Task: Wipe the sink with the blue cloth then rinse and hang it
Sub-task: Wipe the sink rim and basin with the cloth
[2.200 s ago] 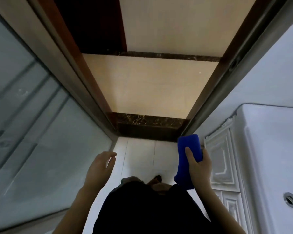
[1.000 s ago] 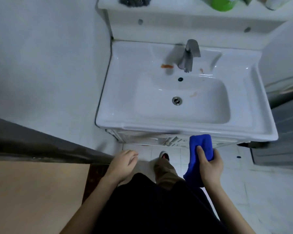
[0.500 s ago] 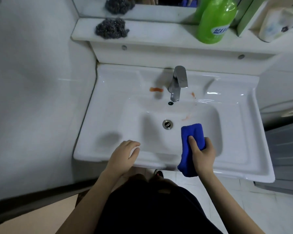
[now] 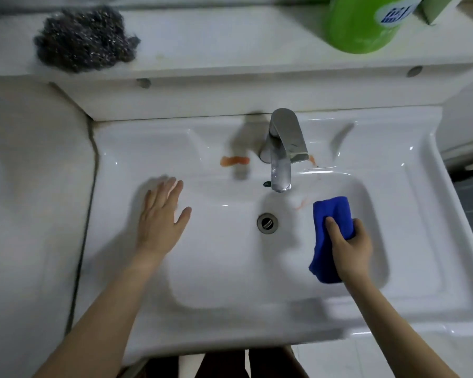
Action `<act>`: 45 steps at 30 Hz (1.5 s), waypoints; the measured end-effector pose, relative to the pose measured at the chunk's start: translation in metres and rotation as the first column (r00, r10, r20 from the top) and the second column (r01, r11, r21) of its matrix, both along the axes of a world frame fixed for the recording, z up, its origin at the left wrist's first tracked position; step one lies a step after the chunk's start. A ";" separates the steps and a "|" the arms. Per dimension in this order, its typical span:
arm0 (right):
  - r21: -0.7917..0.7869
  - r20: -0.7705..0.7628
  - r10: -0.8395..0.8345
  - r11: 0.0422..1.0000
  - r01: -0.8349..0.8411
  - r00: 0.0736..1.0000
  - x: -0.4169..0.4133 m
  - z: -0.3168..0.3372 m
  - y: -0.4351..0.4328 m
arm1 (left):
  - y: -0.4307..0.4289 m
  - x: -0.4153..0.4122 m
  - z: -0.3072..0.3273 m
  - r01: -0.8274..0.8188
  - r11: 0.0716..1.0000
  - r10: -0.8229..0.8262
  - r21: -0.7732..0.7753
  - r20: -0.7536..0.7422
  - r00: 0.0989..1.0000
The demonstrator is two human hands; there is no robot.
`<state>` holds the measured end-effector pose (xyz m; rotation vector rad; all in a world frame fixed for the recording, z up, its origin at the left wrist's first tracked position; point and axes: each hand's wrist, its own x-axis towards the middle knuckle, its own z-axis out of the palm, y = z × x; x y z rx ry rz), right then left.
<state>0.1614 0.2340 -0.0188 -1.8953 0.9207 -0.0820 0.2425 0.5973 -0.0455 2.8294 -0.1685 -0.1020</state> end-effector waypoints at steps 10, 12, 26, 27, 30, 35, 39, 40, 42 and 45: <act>-0.489 -0.187 0.033 0.864 -0.122 0.982 0.073 -0.124 -0.033 | 0.021 -0.005 -0.056 0.030 0.995 -0.043 0.100 0.136 0.990; -0.506 -0.154 0.008 0.858 -0.086 0.988 0.081 -0.140 -0.012 | 0.018 -0.002 -0.057 0.022 0.995 -0.036 0.098 0.145 0.989; -0.423 -0.235 0.038 0.895 -0.138 0.971 0.078 -0.146 0.010 | 0.020 0.000 -0.060 0.045 0.995 -0.058 0.090 0.143 0.988; -0.411 -0.238 0.123 0.886 -0.215 0.963 0.076 -0.148 0.020 | 0.020 0.001 -0.060 0.047 0.995 -0.059 0.090 0.135 0.989; -0.436 -0.344 0.317 0.779 -0.450 0.884 0.055 -0.140 -0.001 | 0.021 -0.001 -0.059 0.038 0.995 -0.049 0.091 0.121 0.991; -0.573 -0.279 0.135 0.771 -0.278 0.951 0.056 -0.139 -0.028 | 0.022 -0.002 -0.061 0.044 0.996 -0.055 0.080 0.137 0.989; -0.472 -0.271 0.222 0.817 -0.330 0.937 0.073 -0.153 0.023 | 0.021 0.001 -0.064 0.032 0.996 -0.041 0.079 0.125 0.991; -0.439 -0.304 0.276 0.809 -0.391 0.912 0.068 -0.152 0.028 | 0.022 0.001 -0.063 0.037 0.995 -0.048 0.088 0.117 0.992; -0.375 -0.376 0.317 0.807 -0.456 0.871 0.051 -0.145 0.025 | 0.023 -0.001 -0.061 0.045 0.996 -0.054 0.083 0.105 0.993; -0.271 -0.216 0.101 0.949 -0.159 0.971 0.038 -0.117 0.010 | 0.021 -0.002 -0.058 0.039 0.996 -0.047 0.075 0.114 0.992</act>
